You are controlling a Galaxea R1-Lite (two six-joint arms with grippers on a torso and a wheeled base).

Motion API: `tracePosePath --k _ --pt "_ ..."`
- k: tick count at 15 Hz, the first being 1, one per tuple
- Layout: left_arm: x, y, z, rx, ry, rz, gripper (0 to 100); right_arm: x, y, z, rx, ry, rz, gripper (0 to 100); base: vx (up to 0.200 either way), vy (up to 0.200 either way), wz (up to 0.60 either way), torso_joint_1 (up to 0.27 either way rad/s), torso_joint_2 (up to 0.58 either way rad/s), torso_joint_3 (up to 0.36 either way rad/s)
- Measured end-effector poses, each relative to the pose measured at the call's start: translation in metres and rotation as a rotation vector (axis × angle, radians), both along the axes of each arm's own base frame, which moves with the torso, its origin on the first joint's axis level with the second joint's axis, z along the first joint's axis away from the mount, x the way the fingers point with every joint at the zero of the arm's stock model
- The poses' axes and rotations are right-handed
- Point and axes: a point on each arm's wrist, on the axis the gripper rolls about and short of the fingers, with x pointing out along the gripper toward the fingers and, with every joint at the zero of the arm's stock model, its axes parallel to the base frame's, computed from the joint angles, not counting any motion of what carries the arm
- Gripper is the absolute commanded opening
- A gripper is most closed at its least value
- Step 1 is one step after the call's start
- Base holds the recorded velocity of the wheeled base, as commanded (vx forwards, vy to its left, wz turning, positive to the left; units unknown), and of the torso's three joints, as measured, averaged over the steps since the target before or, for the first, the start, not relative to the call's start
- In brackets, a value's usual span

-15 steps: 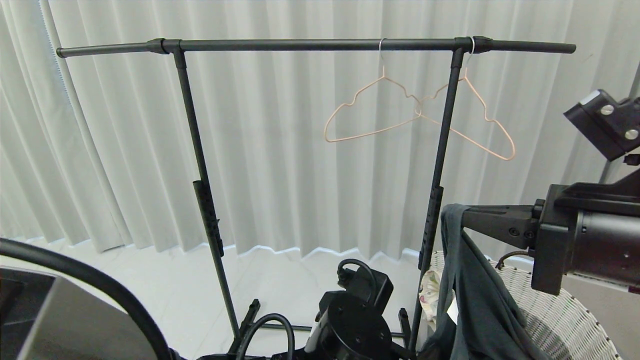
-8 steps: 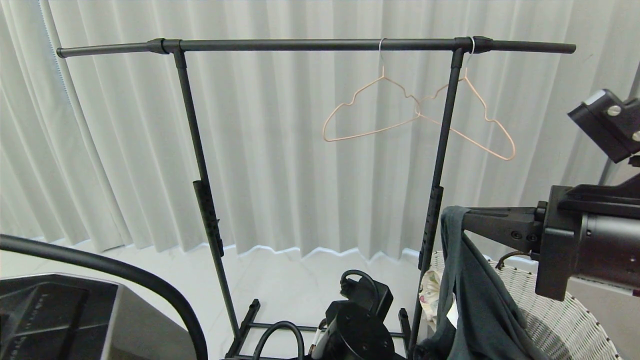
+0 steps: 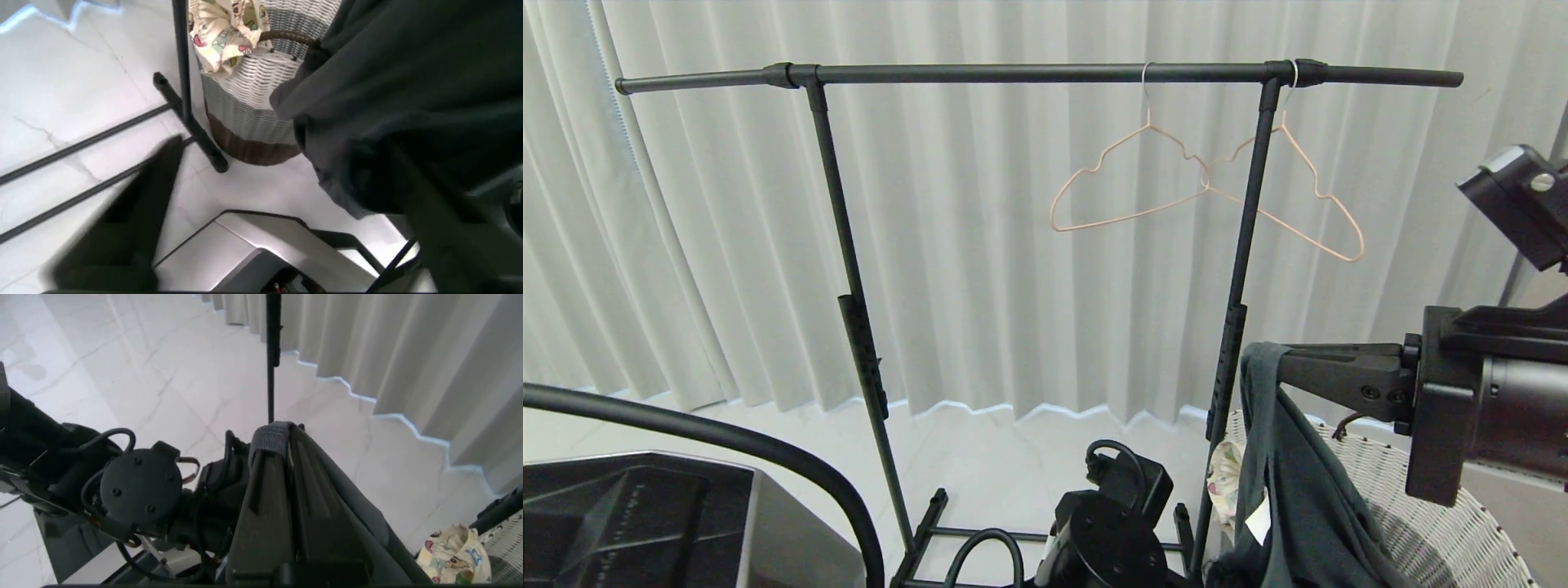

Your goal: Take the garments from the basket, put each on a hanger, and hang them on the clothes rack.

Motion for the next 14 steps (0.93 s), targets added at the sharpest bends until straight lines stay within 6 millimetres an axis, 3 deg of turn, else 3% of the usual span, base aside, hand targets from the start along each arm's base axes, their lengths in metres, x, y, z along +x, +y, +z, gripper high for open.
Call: tracePosePath --k 5,8,11,14 --pt "0.003 0.002 -0.004 0.06 -0.071 0.136 0 0.005 -0.009 -0.005 -0.018 0.013 -0.053 0 0.0 0.0 0.0 0.0 0.0 0.0" --pt "0.0 0.011 0.008 0.085 -0.126 0.181 0 0.011 -0.022 -0.01 -0.029 0.021 -0.123 0 0.0 0.0 0.0 0.0 0.0 0.0" --pt "-0.013 0.033 0.039 0.11 -0.121 0.182 0 0.014 -0.031 -0.008 -0.019 0.011 -0.171 0 0.0 0.0 0.0 0.0 0.0 0.0" --pt "-0.028 0.059 0.099 0.128 -0.113 0.18 0 0.012 -0.036 -0.003 0.002 -0.01 -0.182 0 0.0 0.0 0.0 0.0 0.0 0.0"
